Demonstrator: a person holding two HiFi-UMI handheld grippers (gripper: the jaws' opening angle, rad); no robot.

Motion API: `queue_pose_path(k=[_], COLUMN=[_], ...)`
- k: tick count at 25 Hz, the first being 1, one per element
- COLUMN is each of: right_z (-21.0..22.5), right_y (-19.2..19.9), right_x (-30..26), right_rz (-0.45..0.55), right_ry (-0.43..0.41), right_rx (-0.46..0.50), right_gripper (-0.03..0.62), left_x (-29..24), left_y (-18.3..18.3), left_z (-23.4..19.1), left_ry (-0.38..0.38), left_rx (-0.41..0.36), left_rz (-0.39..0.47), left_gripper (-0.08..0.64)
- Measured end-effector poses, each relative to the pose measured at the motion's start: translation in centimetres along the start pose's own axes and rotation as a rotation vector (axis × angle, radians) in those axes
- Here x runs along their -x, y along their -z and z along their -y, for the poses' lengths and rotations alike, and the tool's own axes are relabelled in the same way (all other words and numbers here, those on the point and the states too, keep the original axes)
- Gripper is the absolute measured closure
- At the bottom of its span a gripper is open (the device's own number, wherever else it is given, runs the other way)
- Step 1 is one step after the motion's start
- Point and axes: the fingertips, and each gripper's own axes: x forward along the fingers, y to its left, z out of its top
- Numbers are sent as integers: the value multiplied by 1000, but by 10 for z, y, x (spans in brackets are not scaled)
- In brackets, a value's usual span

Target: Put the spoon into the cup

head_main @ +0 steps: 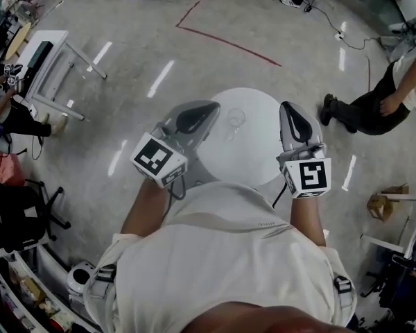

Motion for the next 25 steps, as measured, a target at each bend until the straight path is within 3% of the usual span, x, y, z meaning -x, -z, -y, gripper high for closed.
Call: queue_pose_path(k=[11,25], right_z=[11,-9], right_y=[-1,3], right_x=[18,19], right_rz=[38,40], right_ry=[30,-47], right_rx=[-26,-45], right_gripper=[586,586], left_x=[3,20], left_y=[3,8], left_z=[10,17], left_ry=[-28,-79], left_rx=[-6,-27], left_rz=[-5,-45], left_gripper=[558,558])
